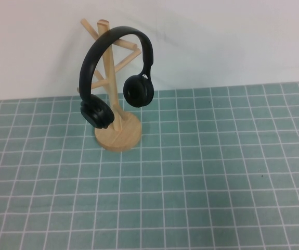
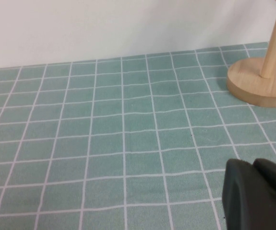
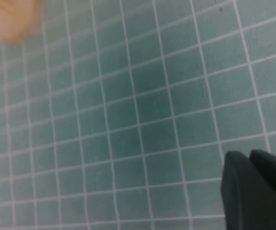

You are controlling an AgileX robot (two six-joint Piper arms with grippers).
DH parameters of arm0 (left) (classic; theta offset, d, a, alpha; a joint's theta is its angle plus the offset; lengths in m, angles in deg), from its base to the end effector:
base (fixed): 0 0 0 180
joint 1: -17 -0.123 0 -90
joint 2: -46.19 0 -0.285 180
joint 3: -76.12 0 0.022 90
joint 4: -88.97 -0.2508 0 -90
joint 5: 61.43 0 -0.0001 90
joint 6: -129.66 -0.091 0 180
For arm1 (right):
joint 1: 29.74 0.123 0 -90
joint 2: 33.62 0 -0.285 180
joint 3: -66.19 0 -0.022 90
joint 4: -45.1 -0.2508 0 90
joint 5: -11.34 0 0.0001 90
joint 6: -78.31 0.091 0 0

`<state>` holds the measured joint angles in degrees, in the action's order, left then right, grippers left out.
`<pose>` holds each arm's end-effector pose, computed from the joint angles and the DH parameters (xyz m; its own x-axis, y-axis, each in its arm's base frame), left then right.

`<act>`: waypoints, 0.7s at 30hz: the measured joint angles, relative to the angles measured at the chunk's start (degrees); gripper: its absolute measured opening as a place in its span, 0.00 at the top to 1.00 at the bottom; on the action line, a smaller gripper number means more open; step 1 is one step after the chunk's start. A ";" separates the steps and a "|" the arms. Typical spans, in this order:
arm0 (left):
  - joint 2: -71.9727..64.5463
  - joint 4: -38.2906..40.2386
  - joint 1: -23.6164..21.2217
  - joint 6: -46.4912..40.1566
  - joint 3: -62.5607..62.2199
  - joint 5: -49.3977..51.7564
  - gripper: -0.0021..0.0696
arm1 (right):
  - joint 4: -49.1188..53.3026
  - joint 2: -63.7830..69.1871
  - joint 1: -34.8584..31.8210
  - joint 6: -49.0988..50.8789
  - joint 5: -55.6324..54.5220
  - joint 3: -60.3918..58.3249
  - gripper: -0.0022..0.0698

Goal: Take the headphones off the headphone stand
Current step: Pick up the headphones from the headphone stand

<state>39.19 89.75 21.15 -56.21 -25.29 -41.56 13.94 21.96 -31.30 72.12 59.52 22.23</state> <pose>0.0530 -0.0043 0.1746 -0.2579 0.1085 -0.9601 0.1003 0.9913 0.0851 0.1409 0.0313 0.2709 -0.8268 0.2733 -0.4916 0.0200 0.8877 0.4599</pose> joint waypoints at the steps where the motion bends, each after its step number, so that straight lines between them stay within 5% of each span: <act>1: 0.00 0.00 0.00 0.00 0.00 0.00 0.97 | -0.81 2.59 0.00 -1.56 0.00 1.60 0.97; 6: 0.00 0.00 0.00 0.00 0.00 0.00 0.97 | -3.18 15.70 4.72 -4.81 -0.89 12.40 0.97; 14: 0.00 0.00 0.00 0.00 0.00 0.00 0.97 | -8.93 26.49 30.47 -3.45 -21.78 26.49 0.94; 17: 0.00 0.00 0.00 0.00 0.00 0.00 0.97 | -11.01 30.11 38.01 -3.45 -29.67 31.08 0.80; 21: 0.00 0.00 0.00 0.00 0.00 0.00 0.97 | -15.92 35.77 43.49 -3.45 -34.90 37.70 0.47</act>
<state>39.19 89.75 21.15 -56.21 -25.29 -41.56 -1.98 57.72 12.19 68.67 24.62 59.92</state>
